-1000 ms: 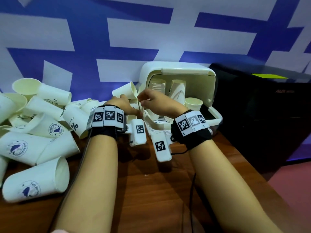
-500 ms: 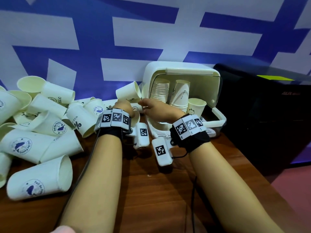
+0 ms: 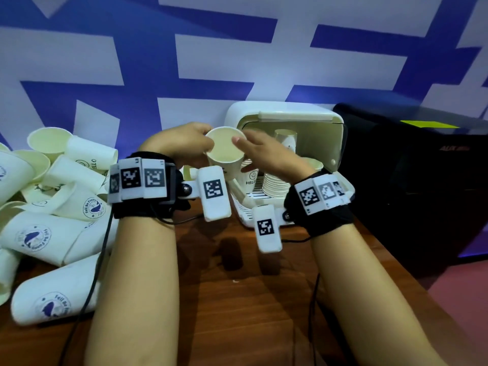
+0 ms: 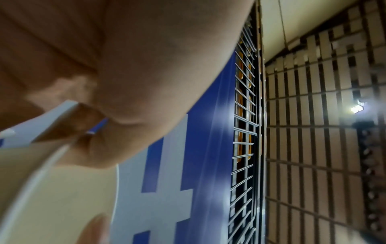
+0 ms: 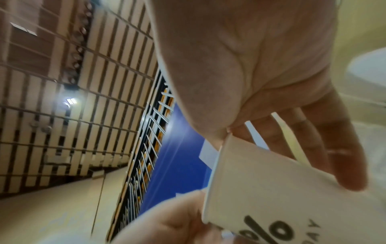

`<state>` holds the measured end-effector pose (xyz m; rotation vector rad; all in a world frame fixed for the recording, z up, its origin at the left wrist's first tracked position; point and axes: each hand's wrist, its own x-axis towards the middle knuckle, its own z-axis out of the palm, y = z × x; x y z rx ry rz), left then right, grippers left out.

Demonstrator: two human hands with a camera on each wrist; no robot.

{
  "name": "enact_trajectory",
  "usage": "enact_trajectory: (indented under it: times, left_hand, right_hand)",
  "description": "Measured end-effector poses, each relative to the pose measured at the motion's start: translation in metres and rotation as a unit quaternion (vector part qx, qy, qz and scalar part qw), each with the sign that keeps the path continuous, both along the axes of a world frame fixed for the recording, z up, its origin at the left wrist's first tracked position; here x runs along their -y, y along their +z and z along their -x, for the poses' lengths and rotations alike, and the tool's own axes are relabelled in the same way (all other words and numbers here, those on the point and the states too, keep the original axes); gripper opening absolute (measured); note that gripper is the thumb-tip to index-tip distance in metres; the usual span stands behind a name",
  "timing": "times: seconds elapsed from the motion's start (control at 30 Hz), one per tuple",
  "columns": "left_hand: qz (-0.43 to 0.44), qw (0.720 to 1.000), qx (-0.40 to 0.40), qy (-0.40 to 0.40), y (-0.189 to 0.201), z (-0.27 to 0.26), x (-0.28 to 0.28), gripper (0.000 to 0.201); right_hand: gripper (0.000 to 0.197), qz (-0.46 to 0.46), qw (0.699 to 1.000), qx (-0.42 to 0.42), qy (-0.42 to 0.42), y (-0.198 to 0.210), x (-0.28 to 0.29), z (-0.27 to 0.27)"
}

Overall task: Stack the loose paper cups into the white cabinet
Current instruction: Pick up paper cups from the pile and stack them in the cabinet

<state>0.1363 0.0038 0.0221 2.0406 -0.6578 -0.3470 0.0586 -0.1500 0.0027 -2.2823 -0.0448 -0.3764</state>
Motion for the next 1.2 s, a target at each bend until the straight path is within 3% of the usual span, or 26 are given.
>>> enact_trajectory:
  times: [0.13, 0.4, 0.67, 0.87, 1.0, 1.2]
  left_hand:
    - [0.169, 0.981, -0.054, -0.081, 0.010, 0.024, 0.010, 0.029]
    - [0.295, 0.940, -0.075, -0.154, -0.003, 0.041, 0.070, 0.025]
    - [0.323, 0.925, -0.060, -0.190, -0.024, 0.046, 0.114, 0.028]
    - [0.294, 0.939, -0.052, -0.173, -0.039, 0.050, 0.145, 0.028]
    - [0.276, 0.949, -0.062, -0.141, -0.048, 0.044, 0.157, 0.016]
    - [0.272, 0.956, -0.045, -0.100, -0.061, 0.035, 0.166, 0.023]
  right_hand:
    - [0.034, -0.066, 0.997, 0.032, -0.020, 0.025, 0.020, 0.023]
    - [0.032, -0.143, 0.985, 0.070, -0.065, 0.040, 0.063, 0.062]
    - [0.028, -0.171, 0.977, 0.056, -0.118, 0.032, 0.105, 0.077]
    - [0.020, -0.209, 0.963, 0.044, -0.163, 0.018, 0.127, 0.069]
    - [0.022, -0.242, 0.954, 0.035, -0.174, 0.007, 0.135, 0.061]
    - [0.013, -0.284, 0.935, 0.083, -0.194, -0.006, 0.142, 0.046]
